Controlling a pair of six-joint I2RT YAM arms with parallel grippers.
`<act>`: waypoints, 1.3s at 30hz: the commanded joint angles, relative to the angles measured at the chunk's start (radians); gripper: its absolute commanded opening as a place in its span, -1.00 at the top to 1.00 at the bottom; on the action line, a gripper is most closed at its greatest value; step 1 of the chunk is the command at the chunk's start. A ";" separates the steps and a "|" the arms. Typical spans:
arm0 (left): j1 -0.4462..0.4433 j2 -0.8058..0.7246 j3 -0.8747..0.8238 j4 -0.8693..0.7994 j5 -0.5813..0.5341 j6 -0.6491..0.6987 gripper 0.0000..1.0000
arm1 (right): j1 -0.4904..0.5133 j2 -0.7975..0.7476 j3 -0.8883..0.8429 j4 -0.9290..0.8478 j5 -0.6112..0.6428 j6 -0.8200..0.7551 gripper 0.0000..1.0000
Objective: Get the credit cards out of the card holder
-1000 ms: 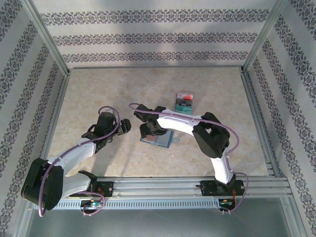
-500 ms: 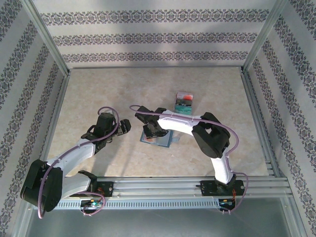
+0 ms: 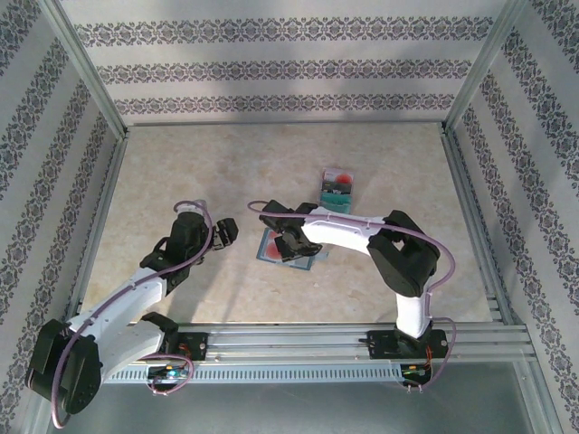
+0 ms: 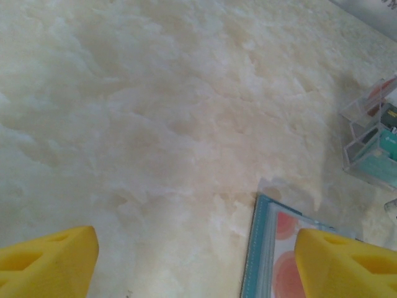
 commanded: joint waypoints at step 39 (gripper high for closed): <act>-0.324 0.575 0.177 0.195 0.136 0.034 0.18 | -0.194 -0.527 -0.348 0.228 -0.125 0.057 0.04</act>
